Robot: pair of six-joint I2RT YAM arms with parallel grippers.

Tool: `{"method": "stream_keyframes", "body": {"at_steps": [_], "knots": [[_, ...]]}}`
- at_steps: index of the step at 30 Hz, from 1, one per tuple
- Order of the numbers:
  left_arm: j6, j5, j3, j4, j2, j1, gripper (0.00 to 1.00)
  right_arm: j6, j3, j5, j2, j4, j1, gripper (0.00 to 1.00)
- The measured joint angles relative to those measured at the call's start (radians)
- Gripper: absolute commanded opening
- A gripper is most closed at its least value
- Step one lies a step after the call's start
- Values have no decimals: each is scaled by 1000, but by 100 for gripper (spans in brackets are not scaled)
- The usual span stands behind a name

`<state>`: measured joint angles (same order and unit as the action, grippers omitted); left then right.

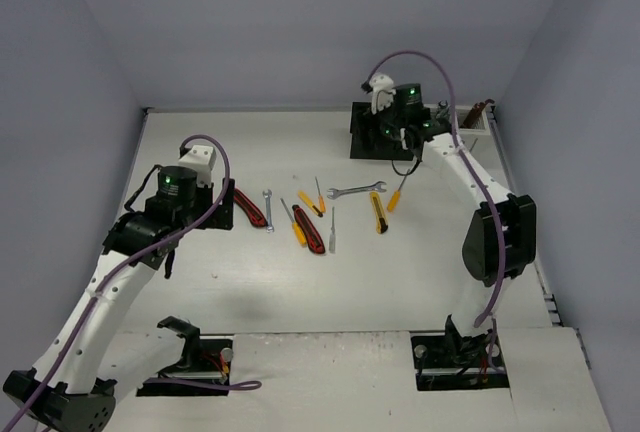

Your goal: Sort the tools into containers

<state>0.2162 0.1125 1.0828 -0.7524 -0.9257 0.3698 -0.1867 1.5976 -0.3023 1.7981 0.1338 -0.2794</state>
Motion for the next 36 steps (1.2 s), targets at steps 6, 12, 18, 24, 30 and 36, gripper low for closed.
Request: {"method": "stream_keyframes", "body": {"at_steps": [6,12,18,24,30,36], "knots": [[0,-11,0,0,14,0,97,-18,-126,-21,41,78,-67,68],[0,-21,0,0,25,0,97,-27,-134,-18,145,81,-68,69],[0,-28,-12,1,63,0,97,-29,-112,-14,247,79,-69,69],[1,-31,-23,-1,77,0,97,-32,-66,-10,326,72,-69,67],[4,-34,-30,-2,78,0,97,-26,-49,-10,347,55,-69,65],[5,-34,-34,-1,88,0,97,16,-126,-5,307,2,-69,61]]}}
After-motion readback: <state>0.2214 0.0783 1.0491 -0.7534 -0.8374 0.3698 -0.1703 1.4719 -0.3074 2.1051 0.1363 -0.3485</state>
